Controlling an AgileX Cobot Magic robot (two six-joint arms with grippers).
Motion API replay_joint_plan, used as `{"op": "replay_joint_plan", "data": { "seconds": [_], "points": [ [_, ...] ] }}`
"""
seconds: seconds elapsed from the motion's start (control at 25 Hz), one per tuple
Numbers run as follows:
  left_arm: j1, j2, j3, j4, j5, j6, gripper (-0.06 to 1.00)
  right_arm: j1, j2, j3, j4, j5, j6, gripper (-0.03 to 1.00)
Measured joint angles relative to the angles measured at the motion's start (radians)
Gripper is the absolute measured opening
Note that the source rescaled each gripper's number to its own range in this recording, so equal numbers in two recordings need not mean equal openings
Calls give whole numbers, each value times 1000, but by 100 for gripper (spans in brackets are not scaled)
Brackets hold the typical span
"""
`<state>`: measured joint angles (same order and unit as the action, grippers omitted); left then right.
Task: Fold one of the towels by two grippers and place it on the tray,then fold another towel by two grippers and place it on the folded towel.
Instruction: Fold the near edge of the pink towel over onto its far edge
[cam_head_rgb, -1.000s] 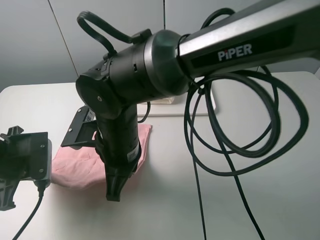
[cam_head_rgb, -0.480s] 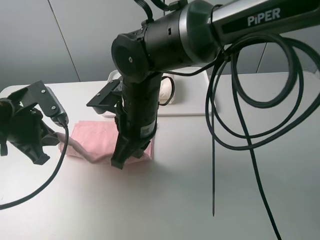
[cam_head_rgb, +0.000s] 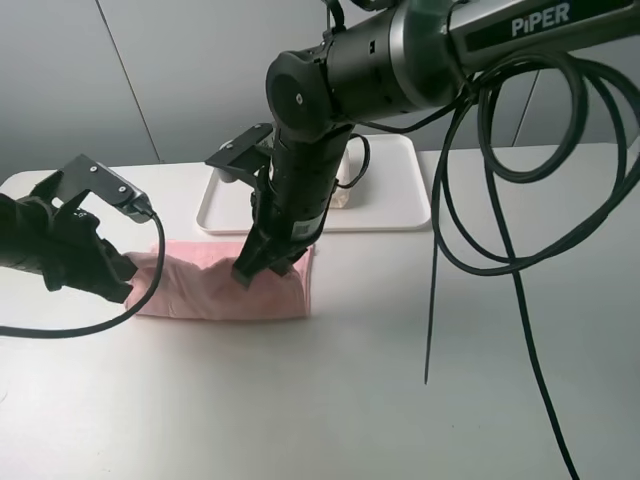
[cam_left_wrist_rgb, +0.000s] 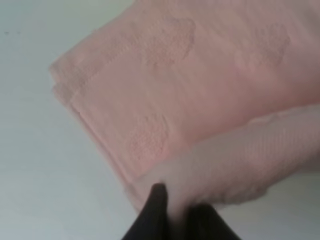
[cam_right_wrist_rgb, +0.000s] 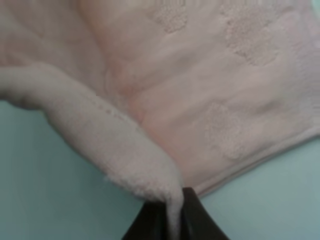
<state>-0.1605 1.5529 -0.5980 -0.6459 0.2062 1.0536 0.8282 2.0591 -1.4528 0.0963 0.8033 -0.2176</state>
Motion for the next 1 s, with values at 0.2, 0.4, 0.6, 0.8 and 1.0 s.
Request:
{"op": "replay_joint_plan", "data": {
  "seconds": [0.2,0.4,0.6,0.8,1.0],
  "points": [
    [0,59,-45,-7,-63,-91,2,-37,32,0,-3,-60,34,0],
    [0,124,-76,-16,-98,-128,2,-52,55,0,-3,-133,46,0],
    [0,149,-77,-51,-187,-149,2,-63,86,0,-7,-220,78,19],
    [0,153,-81,-85,-260,-155,33,-83,101,0,-24,-263,162,76],
    [0,153,-85,-127,-271,-157,95,-90,101,0,-76,-251,245,99]
  ]
}}
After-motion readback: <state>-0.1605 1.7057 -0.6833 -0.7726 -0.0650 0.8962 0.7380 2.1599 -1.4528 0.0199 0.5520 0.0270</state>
